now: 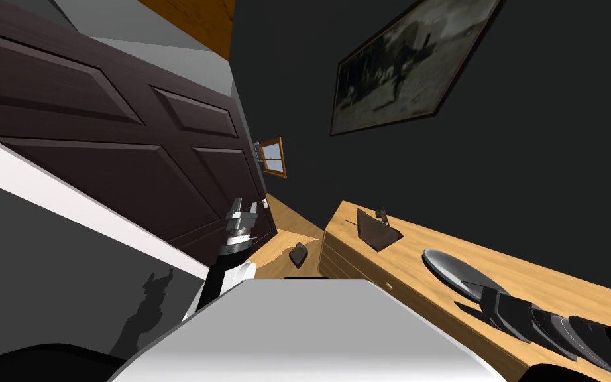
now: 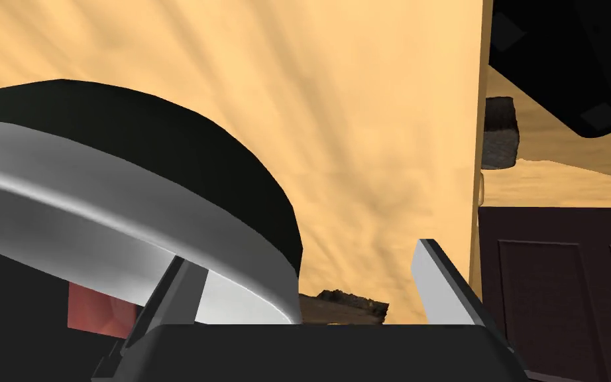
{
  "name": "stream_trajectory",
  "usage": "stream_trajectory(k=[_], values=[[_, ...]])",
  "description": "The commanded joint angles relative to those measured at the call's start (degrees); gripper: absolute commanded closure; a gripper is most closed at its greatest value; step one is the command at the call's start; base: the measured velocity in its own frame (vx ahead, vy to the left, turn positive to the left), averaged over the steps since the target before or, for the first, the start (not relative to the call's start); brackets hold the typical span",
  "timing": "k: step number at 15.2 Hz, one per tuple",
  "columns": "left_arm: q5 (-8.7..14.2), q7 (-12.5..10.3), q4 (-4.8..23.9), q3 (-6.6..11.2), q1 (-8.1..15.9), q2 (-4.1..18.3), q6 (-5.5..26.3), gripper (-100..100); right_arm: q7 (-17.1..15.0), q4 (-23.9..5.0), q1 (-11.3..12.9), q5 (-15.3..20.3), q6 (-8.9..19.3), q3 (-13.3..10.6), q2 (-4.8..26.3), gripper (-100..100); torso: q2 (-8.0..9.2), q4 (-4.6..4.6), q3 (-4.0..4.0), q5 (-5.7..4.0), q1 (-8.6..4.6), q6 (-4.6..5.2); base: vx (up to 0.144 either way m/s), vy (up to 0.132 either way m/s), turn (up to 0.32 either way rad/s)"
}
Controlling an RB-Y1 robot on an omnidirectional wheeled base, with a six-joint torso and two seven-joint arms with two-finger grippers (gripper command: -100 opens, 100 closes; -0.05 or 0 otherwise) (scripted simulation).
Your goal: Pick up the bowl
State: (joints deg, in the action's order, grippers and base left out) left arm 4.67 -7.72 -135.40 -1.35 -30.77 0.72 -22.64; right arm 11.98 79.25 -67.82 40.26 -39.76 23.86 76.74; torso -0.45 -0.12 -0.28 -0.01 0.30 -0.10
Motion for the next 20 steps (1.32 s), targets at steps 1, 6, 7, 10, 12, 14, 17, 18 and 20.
stream_trajectory(k=[1,6,7,10,12,14,17,18,20], values=[[0.0,0.0,0.0,0.00,0.0,0.0,0.0,0,0.6,-2.8,-2.4,1.7,-0.4,0.2,2.9,-100,0.00,0.00,0.00,0.00,0.00,0.00,0.077,0.103,0.041],[0.0,0.0,0.0,0.00,0.0,0.0,0.0,0,1.4,-6.4,-5.4,4.0,-0.9,0.4,6.4,-100,0.10,0.02,0.06,-0.02,-0.11,0.00,0.064,0.073,0.021],[0.0,0.0,0.0,0.00,0.0,0.0,0.0,0,1.4,-6.4,-5.4,4.0,-0.9,0.4,6.4,-100,0.09,0.02,0.05,-0.04,-0.12,0.00,0.057,0.066,0.019],[0.0,0.0,0.0,0.00,0.0,0.0,0.0,0,2.0,-9.0,-7.7,5.6,-1.3,0.4,8.7,-100,0.13,0.03,0.08,-0.04,-0.14,0.00,0.049,0.061,0.020],[0.0,0.0,0.0,0.00,0.0,0.0,0.0,0,2.4,-7.9,-6.0,5.3,0.1,-1.3,6.4,-100,0.17,0.04,0.10,-0.05,-0.17,0.01,0.025,0.024,0.034],[0.0,0.0,0.0,0.01,0.0,0.0,0.0,0,3.1,-7.8,-4.8,5.6,1.1,-3.1,4.9,-100,0.26,0.07,0.16,-0.12,-0.42,0.00,0.019,-0.036,0.108],[0.0,0.0,0.0,0.01,0.0,0.0,0.0,0,2.6,-7.2,-5.2,5.6,1.5,-2.8,5.1,100,0.41,0.10,0.24,-0.15,-0.53,0.02,-0.014,-0.020,0.053],[0.0,0.0,0.0,0.01,0.0,0.0,0.0,0,2.6,-7.2,-5.2,5.6,1.5,-2.8,5.1,100,0.40,0.10,0.24,-0.14,-0.49,0.02,0.000,0.000,0.000],[0.0,0.0,0.0,0.01,0.0,0.0,0.0,0,2.6,-7.2,-5.2,5.6,1.6,-2.7,5.1,100,0.42,0.09,0.24,-0.24,-0.43,0.05,0.000,0.000,0.000]])
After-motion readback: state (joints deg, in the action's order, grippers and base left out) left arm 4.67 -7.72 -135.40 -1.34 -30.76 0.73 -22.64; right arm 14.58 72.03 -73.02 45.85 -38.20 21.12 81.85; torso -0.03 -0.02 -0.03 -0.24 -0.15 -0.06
